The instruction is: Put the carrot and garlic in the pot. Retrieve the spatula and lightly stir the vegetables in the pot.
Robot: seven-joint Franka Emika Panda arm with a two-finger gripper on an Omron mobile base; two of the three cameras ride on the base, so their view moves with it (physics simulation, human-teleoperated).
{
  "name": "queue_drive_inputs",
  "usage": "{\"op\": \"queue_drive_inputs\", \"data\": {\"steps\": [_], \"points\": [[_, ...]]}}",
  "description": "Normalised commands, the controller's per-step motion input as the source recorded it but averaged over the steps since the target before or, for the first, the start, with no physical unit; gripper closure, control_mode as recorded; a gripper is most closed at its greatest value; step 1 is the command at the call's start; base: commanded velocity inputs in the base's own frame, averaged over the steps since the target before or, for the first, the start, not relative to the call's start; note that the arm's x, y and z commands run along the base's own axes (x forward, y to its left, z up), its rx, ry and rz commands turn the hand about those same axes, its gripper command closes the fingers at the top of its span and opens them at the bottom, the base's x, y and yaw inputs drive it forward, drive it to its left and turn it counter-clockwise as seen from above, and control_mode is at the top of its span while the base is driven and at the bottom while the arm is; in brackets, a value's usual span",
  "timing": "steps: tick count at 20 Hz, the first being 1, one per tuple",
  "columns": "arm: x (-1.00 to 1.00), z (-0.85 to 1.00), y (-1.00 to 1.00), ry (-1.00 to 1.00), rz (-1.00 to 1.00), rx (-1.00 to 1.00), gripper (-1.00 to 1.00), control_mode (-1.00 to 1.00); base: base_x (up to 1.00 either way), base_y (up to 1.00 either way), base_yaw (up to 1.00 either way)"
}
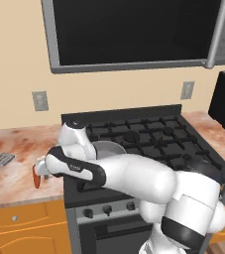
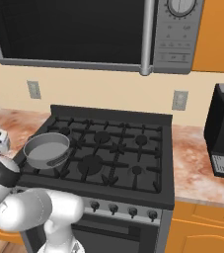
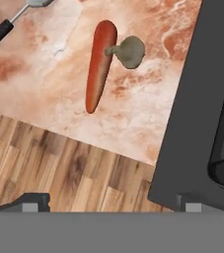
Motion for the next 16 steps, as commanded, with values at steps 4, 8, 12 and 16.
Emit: {"op": "queue_drive_inputs", "data": {"steps": [4, 8, 12, 16], "points": [[0.28, -0.09, 0.13, 0.02, -0.08, -0.02, -1.0, -1.0, 0.0, 0.0, 0.0], [0.12, -0.15, 0.0, 0.0, -0.14, -0.01, -1.0, -1.0, 0.0, 0.0, 0.0], [0.16, -0.52, 0.24, -0.1, -0.16, -0.05, -1.0, -1.0, 0.0, 0.0, 0.0], [0.13, -0.57, 0.62, -0.14, -0.15, -0.03, -1.0, -1.0, 0.0, 0.0, 0.0]]}}
